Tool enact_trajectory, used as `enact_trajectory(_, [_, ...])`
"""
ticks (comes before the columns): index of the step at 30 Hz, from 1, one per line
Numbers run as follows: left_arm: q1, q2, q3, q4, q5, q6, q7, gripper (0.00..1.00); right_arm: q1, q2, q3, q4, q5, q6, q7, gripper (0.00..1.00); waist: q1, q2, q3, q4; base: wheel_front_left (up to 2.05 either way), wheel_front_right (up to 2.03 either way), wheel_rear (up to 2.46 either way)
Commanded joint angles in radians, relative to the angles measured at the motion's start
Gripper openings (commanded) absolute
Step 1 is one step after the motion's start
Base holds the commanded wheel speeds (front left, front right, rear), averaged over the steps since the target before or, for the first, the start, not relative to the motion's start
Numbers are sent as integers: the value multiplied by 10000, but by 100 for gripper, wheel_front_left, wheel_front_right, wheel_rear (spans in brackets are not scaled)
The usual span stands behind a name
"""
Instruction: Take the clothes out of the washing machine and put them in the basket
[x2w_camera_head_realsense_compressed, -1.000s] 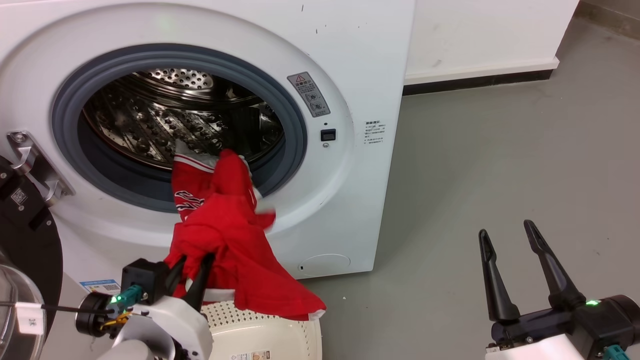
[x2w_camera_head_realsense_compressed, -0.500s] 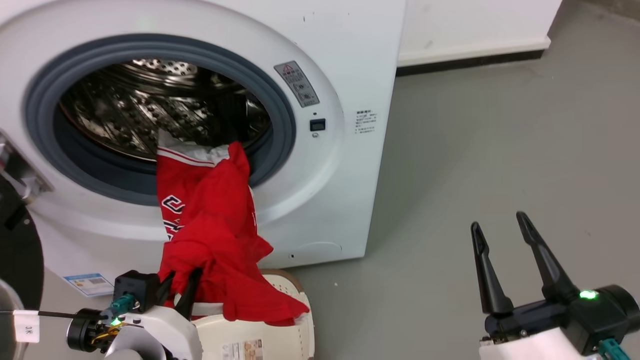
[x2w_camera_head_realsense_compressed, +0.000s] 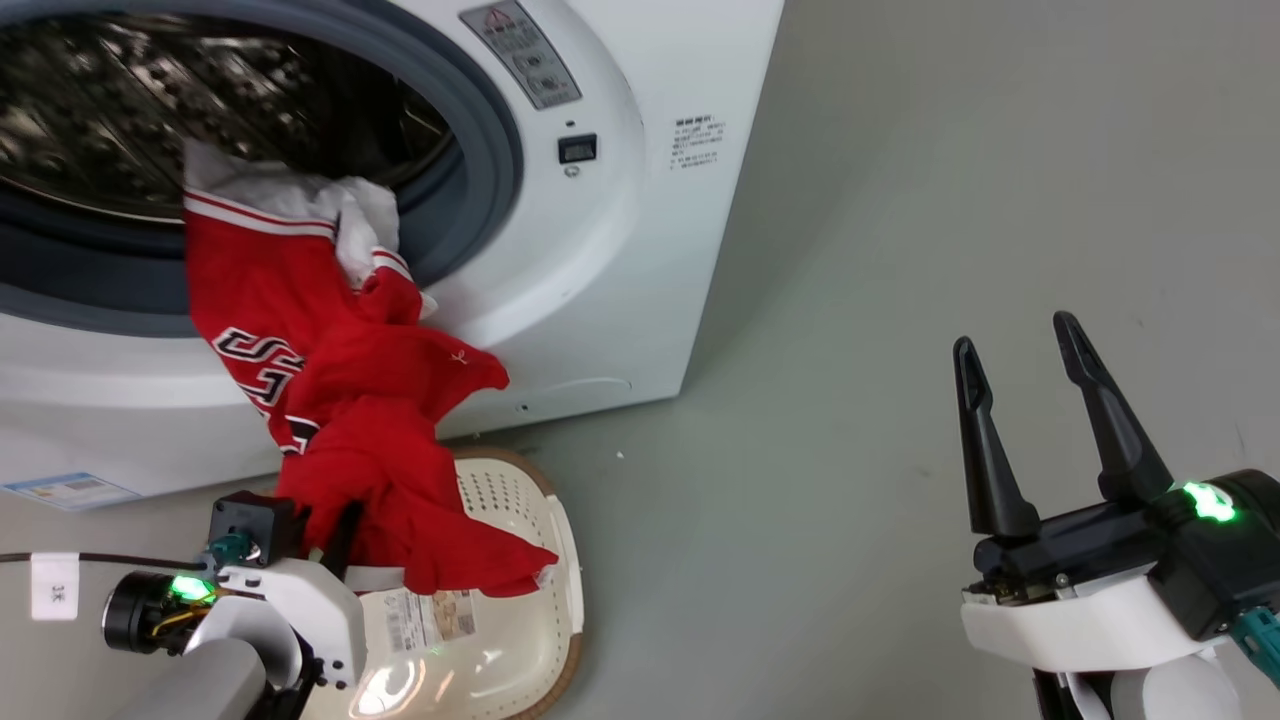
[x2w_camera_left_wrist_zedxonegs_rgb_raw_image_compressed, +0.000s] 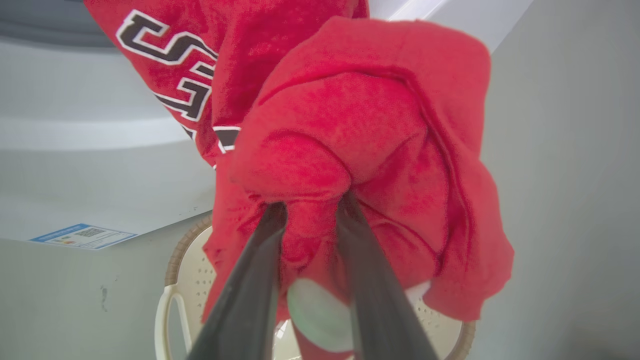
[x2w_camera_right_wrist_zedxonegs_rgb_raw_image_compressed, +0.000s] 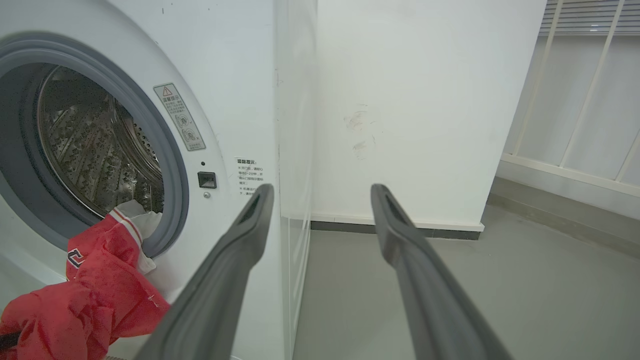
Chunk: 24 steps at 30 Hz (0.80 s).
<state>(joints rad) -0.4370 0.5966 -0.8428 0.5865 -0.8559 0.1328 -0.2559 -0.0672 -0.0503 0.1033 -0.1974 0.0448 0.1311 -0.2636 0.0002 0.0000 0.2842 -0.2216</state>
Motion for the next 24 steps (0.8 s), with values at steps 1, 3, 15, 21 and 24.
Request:
enact_trajectory(1, [-211,-58,-9,217,54,-86,-48,0,-164,1,0,-43,62,-7,-17,100,-2,0,416,-214,0,0,0])
enact_trajectory(3, [-419,-225,-41,742,102,-296,-53,0,-276,1,-22,-61,95,-7,-17,100,-2,0,605,-265,0,0,0])
enact_trajectory(15, [-1793,-906,-581,3234,755,-1321,-37,0,-826,1,-97,-191,274,-7,-19,100,-2,0,1530,-400,0,0,0])
enact_trajectory(21, [-2431,-1189,-886,4348,1040,-1769,45,0,-1022,1,-104,-186,347,-7,-17,100,-2,0,1843,-363,0,0,0])
enact_trajectory(24, [-2717,-1328,-1000,4898,1108,-1945,91,0,-1122,1,-63,-208,398,-7,-19,100,-2,0,2009,-378,0,0,0])
